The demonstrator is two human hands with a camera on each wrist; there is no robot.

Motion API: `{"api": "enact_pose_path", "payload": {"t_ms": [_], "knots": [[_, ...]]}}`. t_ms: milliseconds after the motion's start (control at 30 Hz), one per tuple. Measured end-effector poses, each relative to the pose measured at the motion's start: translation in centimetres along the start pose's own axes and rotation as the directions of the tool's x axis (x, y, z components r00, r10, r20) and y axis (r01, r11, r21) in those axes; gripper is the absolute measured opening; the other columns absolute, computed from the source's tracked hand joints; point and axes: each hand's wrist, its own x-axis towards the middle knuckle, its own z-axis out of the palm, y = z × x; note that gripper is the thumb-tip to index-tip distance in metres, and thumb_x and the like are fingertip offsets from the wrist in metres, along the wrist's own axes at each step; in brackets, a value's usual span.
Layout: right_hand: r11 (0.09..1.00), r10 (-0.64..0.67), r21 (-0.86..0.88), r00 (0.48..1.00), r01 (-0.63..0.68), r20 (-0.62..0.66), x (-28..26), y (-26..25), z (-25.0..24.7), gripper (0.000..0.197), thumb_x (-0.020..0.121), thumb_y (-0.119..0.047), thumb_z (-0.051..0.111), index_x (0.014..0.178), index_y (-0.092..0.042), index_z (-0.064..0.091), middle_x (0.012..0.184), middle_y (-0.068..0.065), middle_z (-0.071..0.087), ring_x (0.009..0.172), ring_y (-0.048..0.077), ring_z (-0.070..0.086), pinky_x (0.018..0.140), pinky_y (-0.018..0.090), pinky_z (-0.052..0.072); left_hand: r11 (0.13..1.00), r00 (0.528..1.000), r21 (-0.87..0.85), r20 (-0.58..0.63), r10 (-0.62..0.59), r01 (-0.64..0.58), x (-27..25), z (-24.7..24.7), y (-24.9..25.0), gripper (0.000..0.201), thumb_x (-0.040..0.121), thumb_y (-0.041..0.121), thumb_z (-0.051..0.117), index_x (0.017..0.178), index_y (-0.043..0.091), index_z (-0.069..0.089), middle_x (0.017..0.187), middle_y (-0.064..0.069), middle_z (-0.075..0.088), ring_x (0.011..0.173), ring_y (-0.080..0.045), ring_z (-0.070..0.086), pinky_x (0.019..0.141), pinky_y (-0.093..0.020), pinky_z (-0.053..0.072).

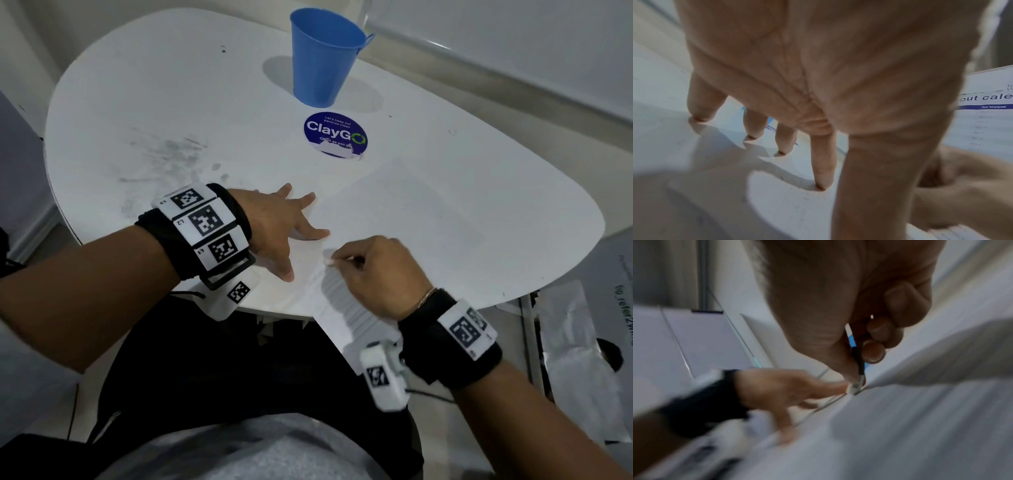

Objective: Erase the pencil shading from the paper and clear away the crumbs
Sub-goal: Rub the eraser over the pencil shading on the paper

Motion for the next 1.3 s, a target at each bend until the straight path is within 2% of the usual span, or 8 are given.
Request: {"api": "enact_pose_path", "payload": {"t_ms": [100,167,267,433,667,800,1000,1300], "knots": [[0.994,0.087,-0.055,0.987,-0.095,-0.136,1.2,1.7,-1.0,0.017,0.092,-0.026,0.059,0.094,-0.026,0.076,0.088,-0.005,0.076,0.080,0.021,0.068,0.078,0.036,0.057,1.000,1.000,0.013,0.004,0.001,-0.001,-0.1,-0.1,0.1,0.092,0.087,0.054,0.069,0.151,0.062,0.004,0.163,0.012,-0.028,0.151,-0.021,-0.027,0.124,-0.058,0.006],[0.998,0.039,-0.051,0.995,-0.044,-0.095,0.8,1.2,-0.4,0.017,0.092,-0.024,0.059,0.092,-0.023,0.076,0.084,-0.002,0.075,0.076,0.022,0.068,0.074,0.038,0.057,1.000,1.000,0.015,0.004,0.001,-0.001,-0.1,-0.1,0.1,0.092,0.087,0.053,0.069,0.151,0.062,0.004,0.164,0.012,-0.028,0.151,-0.021,-0.027,0.124,-0.057,0.007],[1.000,-0.019,0.016,0.999,0.018,0.026,-0.1,0.2,0.1,0.016,0.094,-0.026,0.061,0.096,-0.024,0.077,0.087,-0.006,0.076,0.076,0.016,0.068,0.074,0.032,0.055,1.000,1.000,0.019,0.004,0.000,0.000,-0.3,-0.2,0.3,0.093,0.087,0.053,0.070,0.151,0.061,0.004,0.164,0.011,-0.028,0.151,-0.022,-0.027,0.124,-0.057,0.007],[0.991,0.100,0.099,0.990,-0.090,-0.097,1.7,3.2,-1.1,0.015,0.093,-0.028,0.063,0.093,-0.031,0.078,0.097,-0.018,0.074,0.082,0.002,0.066,0.075,0.022,0.053,0.999,1.000,0.049,0.008,-0.005,0.005,-0.5,-0.2,0.5,0.092,0.088,0.057,0.066,0.152,0.059,0.000,0.164,0.009,-0.028,0.152,-0.024,-0.025,0.124,-0.058,0.007],[0.992,0.108,0.084,0.988,-0.099,-0.113,1.8,3.2,-0.6,0.014,0.092,-0.029,0.064,0.093,-0.028,0.078,0.082,-0.014,0.072,0.075,0.010,0.064,0.069,0.025,0.049,1.000,1.000,0.013,0.005,0.010,-0.010,-0.4,-0.1,0.4,0.105,0.084,0.051,0.073,0.149,0.063,-0.008,0.161,0.015,-0.033,0.151,-0.023,-0.028,0.123,-0.060,0.000],[0.999,0.020,0.043,0.998,-0.017,-0.053,0.8,2.2,0.0,0.015,0.093,-0.030,0.063,0.096,-0.030,0.077,0.089,-0.012,0.075,0.082,0.012,0.068,0.077,0.030,0.054,0.999,1.000,0.044,0.015,0.022,-0.023,-0.1,0.5,-0.1,0.097,0.084,0.063,0.068,0.147,0.067,-0.006,0.160,0.018,-0.033,0.149,-0.021,-0.032,0.123,-0.056,-0.006],[0.995,0.086,0.056,0.990,-0.080,-0.113,1.3,2.8,-0.5,0.016,0.093,-0.030,0.062,0.099,-0.029,0.077,0.094,-0.012,0.075,0.086,0.011,0.068,0.083,0.034,0.056,1.000,1.000,0.024,-0.013,0.018,-0.017,0.0,0.5,0.1,0.090,0.088,0.062,0.064,0.149,0.065,-0.002,0.162,0.017,-0.030,0.150,-0.022,-0.030,0.124,-0.058,-0.003],[0.995,0.103,0.011,0.985,-0.103,-0.141,1.2,2.5,-0.9,0.017,0.093,-0.027,0.061,0.096,-0.025,0.078,0.090,-0.008,0.075,0.083,0.016,0.067,0.076,0.029,0.053,1.000,1.000,0.025,0.010,0.011,-0.011,-0.3,0.0,0.3,0.089,0.090,0.057,0.065,0.150,0.063,-0.001,0.162,0.016,-0.030,0.150,-0.023,-0.029,0.123,-0.059,-0.001]]}}
